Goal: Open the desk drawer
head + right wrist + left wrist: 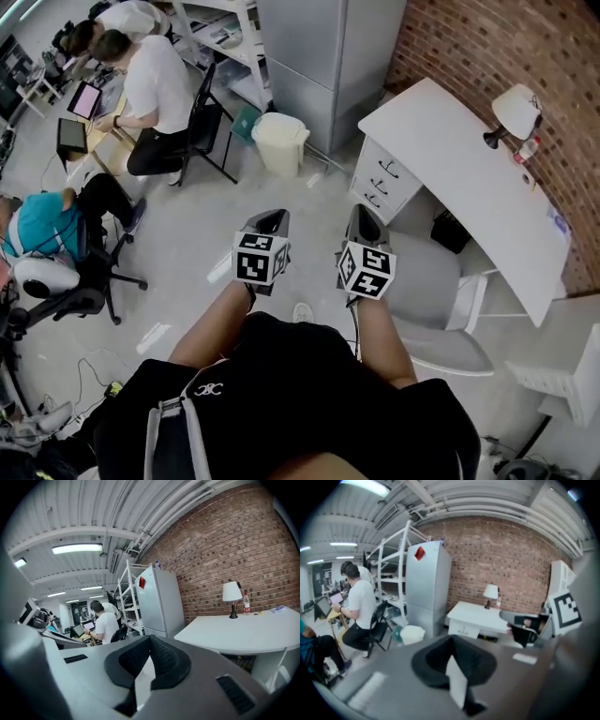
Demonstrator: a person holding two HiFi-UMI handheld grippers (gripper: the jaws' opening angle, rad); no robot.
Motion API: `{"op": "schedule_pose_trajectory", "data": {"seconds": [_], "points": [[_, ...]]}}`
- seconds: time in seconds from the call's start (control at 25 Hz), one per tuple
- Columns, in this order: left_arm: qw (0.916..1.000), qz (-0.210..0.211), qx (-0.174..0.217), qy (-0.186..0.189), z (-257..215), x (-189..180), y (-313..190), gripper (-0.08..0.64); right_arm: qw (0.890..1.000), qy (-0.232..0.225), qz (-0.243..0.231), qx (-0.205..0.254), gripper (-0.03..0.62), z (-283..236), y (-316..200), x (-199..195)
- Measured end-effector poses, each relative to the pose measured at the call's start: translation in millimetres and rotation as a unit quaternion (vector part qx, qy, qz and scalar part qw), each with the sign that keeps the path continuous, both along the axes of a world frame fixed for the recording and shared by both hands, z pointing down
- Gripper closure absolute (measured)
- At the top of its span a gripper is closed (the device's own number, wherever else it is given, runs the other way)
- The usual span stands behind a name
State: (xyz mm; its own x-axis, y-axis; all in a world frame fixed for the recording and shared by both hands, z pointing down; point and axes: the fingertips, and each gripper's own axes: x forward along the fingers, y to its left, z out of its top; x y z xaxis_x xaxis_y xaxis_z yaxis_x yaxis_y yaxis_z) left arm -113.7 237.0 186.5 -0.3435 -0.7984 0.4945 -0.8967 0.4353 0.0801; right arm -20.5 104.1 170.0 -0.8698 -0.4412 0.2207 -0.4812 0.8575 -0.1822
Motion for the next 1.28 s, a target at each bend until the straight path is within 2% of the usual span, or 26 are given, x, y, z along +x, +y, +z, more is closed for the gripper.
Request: {"op": "schedule_pose_trajectory", "data": {"seconds": [0.2,0.36,0.52,0.68,1.0,1.28], "points": [[0.9981,0.061,-0.006,0.009,13,17,-52,0.561,0.998,0.019,0.052,-0.005,0.594,15,-35,32],[0.9950,0.097,-0.001,0.025,18,17,-84,0.561,0.996,0.022,0.085,0.001,0.594,13,-51,43],[0.9867,0.159,-0.011,0.029,28,25,-120,0.561,0.989,0.040,0.144,-0.012,0.594,21,-71,64],[0.9770,0.208,-0.025,0.042,47,17,-152,0.561,0.980,0.056,0.191,-0.024,0.594,35,-89,70],[0.9558,0.281,-0.053,0.068,86,-25,-222,0.561,0.960,0.091,0.259,-0.060,0.594,63,-125,43],[0.9328,0.343,-0.071,0.087,126,-54,-286,0.560,0.943,0.122,0.302,-0.063,0.594,81,-147,3]]}}
